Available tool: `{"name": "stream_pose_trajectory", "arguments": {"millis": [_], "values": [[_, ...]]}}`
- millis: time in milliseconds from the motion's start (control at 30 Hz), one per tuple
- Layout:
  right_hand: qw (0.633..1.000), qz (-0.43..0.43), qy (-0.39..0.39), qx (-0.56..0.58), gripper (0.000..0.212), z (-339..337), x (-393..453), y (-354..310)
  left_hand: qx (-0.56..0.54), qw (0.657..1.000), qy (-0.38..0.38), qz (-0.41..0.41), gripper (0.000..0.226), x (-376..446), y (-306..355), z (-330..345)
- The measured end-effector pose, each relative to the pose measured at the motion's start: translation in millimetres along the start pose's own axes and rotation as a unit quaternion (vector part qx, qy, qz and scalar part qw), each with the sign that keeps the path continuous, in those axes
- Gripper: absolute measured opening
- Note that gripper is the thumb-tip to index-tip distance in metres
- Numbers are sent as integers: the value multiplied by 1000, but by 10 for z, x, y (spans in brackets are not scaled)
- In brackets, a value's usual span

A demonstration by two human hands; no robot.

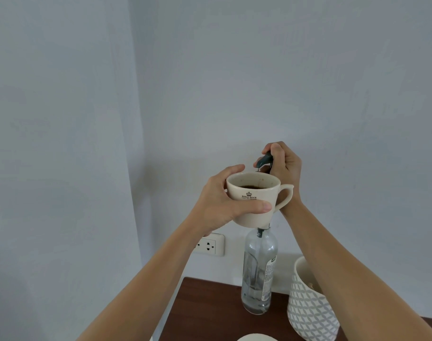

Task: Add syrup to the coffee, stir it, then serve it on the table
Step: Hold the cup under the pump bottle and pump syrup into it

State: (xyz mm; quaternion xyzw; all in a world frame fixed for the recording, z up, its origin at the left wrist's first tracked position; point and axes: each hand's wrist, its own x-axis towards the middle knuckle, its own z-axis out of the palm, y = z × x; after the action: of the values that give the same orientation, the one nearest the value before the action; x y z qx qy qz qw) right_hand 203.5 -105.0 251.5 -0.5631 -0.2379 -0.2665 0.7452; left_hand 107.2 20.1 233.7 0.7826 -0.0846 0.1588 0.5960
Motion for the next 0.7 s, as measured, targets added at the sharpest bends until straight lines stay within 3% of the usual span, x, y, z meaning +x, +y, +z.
{"name": "stream_pose_trajectory", "arguments": {"millis": [500, 700], "values": [[1000, 5, -7, -9, 29, -20, -1, 14, 9, 1000, -8, 0, 96, 10, -27, -12], [999, 26, -44, 8, 33, -55, -19, -49, 3, 1000, -7, 5, 114, -16, -13, 25]]}}
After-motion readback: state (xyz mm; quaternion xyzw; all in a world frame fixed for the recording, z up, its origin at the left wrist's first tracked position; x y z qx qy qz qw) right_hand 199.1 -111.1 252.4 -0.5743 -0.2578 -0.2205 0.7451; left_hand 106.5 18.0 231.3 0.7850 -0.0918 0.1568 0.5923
